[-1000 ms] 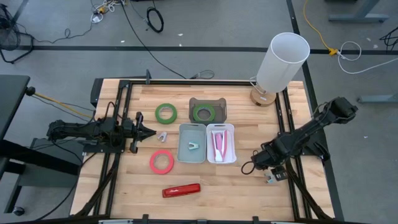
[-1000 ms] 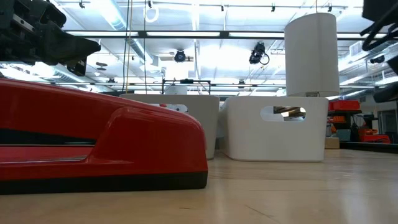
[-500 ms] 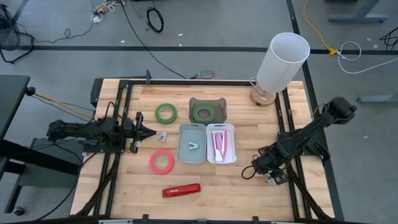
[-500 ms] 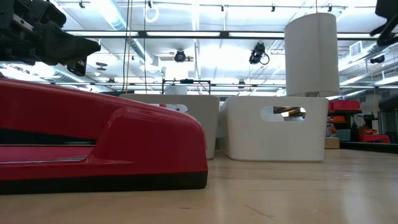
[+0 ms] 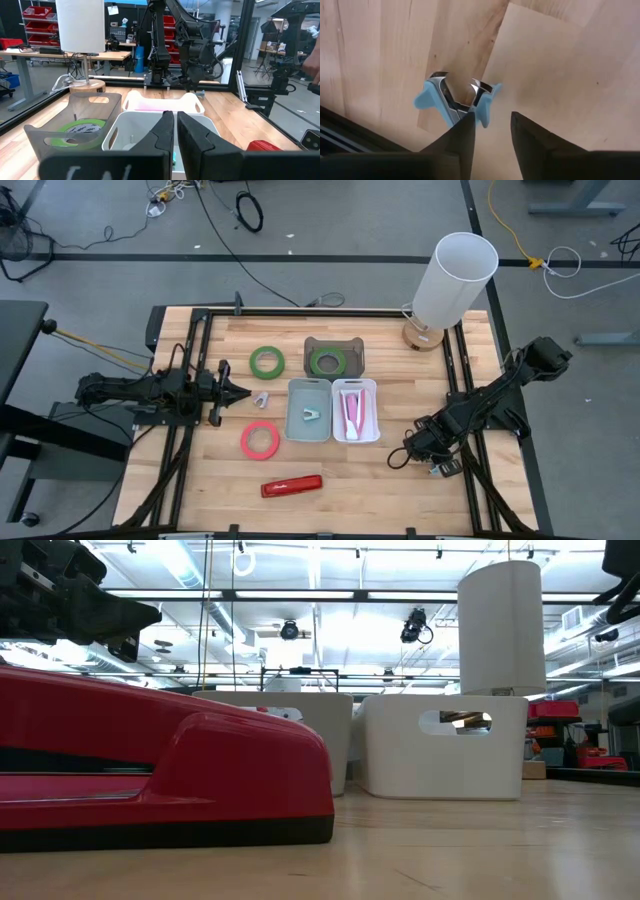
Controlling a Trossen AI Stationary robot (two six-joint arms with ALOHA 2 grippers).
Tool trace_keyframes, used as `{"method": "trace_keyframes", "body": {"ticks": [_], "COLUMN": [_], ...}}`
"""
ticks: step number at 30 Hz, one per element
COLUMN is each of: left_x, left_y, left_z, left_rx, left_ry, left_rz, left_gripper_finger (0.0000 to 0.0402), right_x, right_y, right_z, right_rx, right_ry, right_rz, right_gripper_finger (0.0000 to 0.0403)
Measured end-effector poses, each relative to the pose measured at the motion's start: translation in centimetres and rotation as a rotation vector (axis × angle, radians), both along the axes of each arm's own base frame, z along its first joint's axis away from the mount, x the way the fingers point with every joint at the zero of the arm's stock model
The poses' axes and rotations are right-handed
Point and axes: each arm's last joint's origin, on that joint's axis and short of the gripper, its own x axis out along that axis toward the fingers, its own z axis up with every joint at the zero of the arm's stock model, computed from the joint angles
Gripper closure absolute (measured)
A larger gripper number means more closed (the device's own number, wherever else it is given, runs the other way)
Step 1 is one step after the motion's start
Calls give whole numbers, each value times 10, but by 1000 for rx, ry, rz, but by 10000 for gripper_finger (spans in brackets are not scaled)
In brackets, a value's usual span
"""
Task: Pick and place Stapler, Stapler remover, tape
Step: Put the blue staple remover in the gray bin
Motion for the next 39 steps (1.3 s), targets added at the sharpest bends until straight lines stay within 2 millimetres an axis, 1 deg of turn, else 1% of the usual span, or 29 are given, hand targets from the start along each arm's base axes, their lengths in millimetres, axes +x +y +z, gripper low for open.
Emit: {"method": "trace_keyframes", "body": {"ticks": [12,21,24,27,32,36,39], "left_x": [0,0,0,0,0,0,0], "left_y": [0,0,0,0,0,0,0], "left_z": [0,0,0,0,0,0,0], "left_rx": [0,0,0,0,0,0,0], "left_ry": [0,0,0,0,0,0,0], "left_rz": [0,0,0,0,0,0,0], "left_gripper_finger": [374,374,374,374,374,374,374], "right_x": [1,4,6,8,18,32,45], "right_y": [1,3,5,6,12,16,15], "right_z": [0,0,1,3,16,35,53], "right_rx": [5,33,60,68,86,112,122], "right_ry": [-6,-40,-45,-57,-117,-200,-281], "right_rz": [-7,-12,-22,-22,-6,7,2], "right_gripper_finger": [348,390,398,399,400,401,401]}}
